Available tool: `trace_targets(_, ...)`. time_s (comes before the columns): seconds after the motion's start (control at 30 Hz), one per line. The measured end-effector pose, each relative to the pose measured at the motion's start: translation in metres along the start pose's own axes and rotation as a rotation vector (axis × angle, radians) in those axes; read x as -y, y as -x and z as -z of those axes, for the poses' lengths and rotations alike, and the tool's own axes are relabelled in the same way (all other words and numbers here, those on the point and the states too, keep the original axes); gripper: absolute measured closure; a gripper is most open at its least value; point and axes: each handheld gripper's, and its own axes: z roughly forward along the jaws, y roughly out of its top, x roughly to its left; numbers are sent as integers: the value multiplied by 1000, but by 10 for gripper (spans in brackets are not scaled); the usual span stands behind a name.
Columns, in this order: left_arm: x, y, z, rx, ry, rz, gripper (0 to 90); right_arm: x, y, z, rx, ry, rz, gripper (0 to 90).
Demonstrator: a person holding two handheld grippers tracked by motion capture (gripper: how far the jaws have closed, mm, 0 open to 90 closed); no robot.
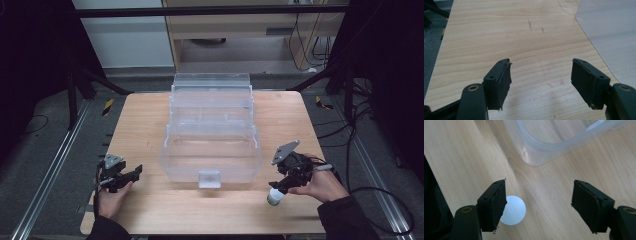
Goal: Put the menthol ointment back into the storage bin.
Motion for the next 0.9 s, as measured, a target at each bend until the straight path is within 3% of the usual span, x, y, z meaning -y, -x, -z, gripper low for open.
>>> trace_targets(0.53, 1, 1, -1, -4, -13, -15, 318, 4, -12, -17, -79, -147, 82, 306)
trace_targets(0.9, 2, 1, -1, -8, -18, -23, 318, 12, -16, -29, -84, -203, 121, 347)
